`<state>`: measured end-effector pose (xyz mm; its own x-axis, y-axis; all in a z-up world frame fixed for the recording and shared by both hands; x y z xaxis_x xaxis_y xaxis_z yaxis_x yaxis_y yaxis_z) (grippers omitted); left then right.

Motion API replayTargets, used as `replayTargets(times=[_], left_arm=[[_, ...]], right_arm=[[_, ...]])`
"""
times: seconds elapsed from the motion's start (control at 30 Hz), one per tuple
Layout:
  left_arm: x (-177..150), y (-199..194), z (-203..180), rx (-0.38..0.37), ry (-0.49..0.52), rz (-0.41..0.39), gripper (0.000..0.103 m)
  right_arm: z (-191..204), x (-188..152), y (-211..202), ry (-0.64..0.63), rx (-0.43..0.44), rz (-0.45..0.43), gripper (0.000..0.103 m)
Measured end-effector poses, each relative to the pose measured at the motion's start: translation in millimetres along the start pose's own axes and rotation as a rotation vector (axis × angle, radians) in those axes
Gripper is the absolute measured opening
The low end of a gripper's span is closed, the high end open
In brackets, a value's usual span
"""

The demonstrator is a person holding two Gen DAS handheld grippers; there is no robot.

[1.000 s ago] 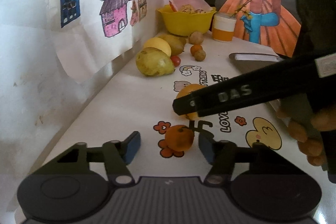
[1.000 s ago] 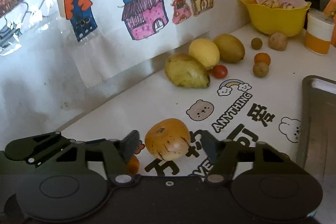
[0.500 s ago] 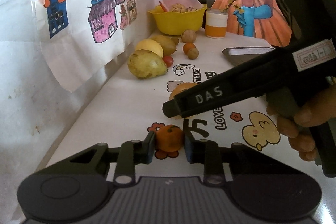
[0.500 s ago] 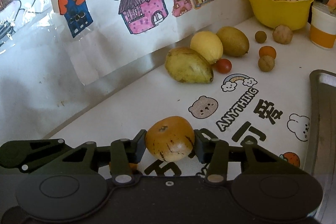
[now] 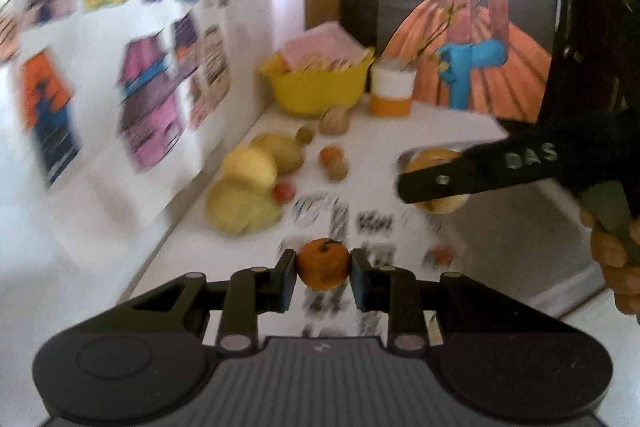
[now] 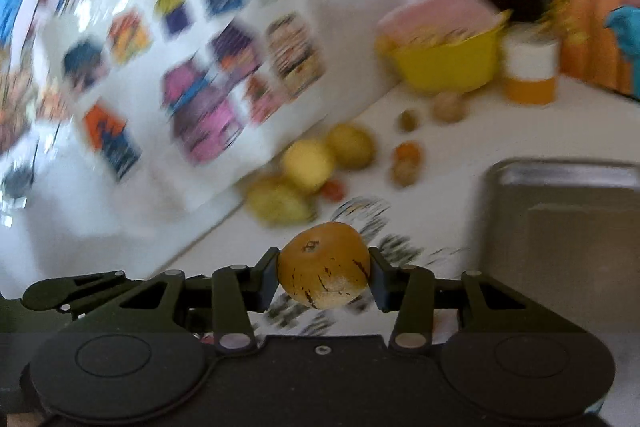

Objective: Organize fruits
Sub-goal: 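Carry both fruits onto the steel tray and open both tools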

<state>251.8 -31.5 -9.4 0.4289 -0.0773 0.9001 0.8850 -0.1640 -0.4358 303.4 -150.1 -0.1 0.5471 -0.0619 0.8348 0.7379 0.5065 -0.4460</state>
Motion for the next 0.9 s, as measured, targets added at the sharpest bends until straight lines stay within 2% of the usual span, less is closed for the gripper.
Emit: replayTargets(times=[0.23, 0.37, 0.47, 0.67, 0.9], left_arm=[[47.3, 48.0, -46.4, -0.088, 0.001, -0.066, 0.031], [55.7, 81.1, -78.7, -0.139, 0.041, -0.075, 0.031], [52.1, 105.8, -96.9, -0.169, 0.043, -0.055, 0.031], [36.7, 143.5, -117.4, -0.206, 0.056, -0.004, 0.031], [21.1, 163.5, -124.7, -0.215, 0.086, 0.049, 0.031]], right_arm=[[-89.4, 35.9, -15.5, 0.001, -0.153, -0.055, 0.047], [-145.7, 42.2, -7.7, 0.021, -0.223, -0.039, 0.047], [-171.6, 40.7, 3.0, 0.033, -0.236, -0.019, 0.047], [-198.0, 29.6, 24.8, 0.06, -0.234, 0.012, 0.047], [-206.9, 19.5, 43.2, 0.061, -0.239, 0.036, 0.048]])
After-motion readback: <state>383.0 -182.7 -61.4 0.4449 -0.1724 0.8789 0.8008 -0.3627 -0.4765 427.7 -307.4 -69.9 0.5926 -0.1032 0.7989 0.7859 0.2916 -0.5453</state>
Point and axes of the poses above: each gripper's, at about its wrist camera, not at the fingertips, and y roughly the way its jaws point, z to its left, x to its top, the point moved 9 cm from there along y, roughly the way its jaws point, and after that the axes turned 9 degrees about -z, right-handed, at the moved point
